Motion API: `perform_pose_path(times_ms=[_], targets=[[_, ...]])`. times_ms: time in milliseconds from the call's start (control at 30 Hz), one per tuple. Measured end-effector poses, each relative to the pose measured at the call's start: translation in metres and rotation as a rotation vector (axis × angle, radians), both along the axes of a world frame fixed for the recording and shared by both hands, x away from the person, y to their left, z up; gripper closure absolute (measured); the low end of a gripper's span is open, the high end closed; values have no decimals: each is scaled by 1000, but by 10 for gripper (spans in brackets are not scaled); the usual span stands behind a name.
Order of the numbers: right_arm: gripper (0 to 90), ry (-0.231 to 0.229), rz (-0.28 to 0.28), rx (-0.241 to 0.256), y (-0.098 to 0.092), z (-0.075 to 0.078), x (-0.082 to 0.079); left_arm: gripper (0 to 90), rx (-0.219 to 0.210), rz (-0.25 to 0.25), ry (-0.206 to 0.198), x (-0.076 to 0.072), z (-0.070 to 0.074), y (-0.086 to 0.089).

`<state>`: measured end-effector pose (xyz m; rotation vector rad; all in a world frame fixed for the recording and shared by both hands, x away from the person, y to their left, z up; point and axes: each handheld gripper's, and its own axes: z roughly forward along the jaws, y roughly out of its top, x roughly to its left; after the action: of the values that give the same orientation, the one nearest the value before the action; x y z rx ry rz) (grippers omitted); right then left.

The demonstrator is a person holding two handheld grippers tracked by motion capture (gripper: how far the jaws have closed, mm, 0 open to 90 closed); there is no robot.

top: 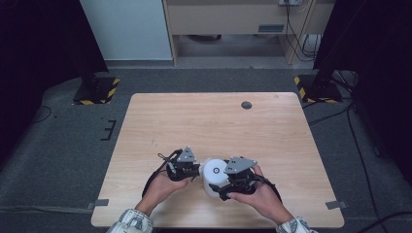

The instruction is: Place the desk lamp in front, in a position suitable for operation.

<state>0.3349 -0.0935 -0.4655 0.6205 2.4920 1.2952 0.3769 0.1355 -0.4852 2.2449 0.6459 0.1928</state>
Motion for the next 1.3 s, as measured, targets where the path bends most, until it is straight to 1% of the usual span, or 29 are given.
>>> perform_pose_path(times_ms=[67,100,167,200,300,333,400,533,600,633,700,733,800,833,900,967,1067,1133,1200,1233,1300], targets=[[90,0,1,2,0,0,0,782,-14,-4,6,3,0,0],[90,1,1,2,0,0,0,782,-30,1,4,4,2,-1],[90,5,1,3,0,0,0,782,-32,-2,-1,7,5,-2],[90,5,1,3,0,0,0,782,-25,-5,-7,8,7,-3],[90,3,3,3,0,0,0,781,-32,0,-10,12,9,-8],[90,3,3,4,0,0,0,781,-36,0,-11,13,8,-9],[90,2,3,7,0,0,-1,781,-42,1,1,15,4,-11],[90,3,8,11,0,-1,-3,784,-26,-8,23,19,-5,-15],[90,6,8,7,0,0,-3,785,-15,-16,31,21,-9,-17],[90,5,10,5,0,0,-2,785,-1,-19,41,22,-12,-18],[90,5,11,11,0,-1,-2,784,17,-22,44,22,-16,-19],[90,6,11,13,0,-1,-2,785,19,-22,48,22,-17,-19],[90,6,13,13,0,-1,-2,785,3,-18,54,22,-19,-17],[90,6,14,13,-1,-1,-2,784,-3,-20,57,21,-18,-15],[90,6,17,11,-1,-1,-2,785,-14,-23,43,18,-14,-12],[90,9,16,12,-1,-1,-2,784,-44,-21,33,15,-7,-7],[90,7,15,16,0,-1,-1,784,-73,-23,11,14,6,-3],[91,8,13,14,0,-1,-1,784,-76,-26,-2,15,15,-4],[91,11,11,9,1,0,-1,784,-72,-29,-8,17,17,-7],[91,11,12,10,1,0,-1,784,-72,-28,-5,19,17,-9],[91,12,13,10,1,0,-1,784,-49,-35,4,22,12,-13]])
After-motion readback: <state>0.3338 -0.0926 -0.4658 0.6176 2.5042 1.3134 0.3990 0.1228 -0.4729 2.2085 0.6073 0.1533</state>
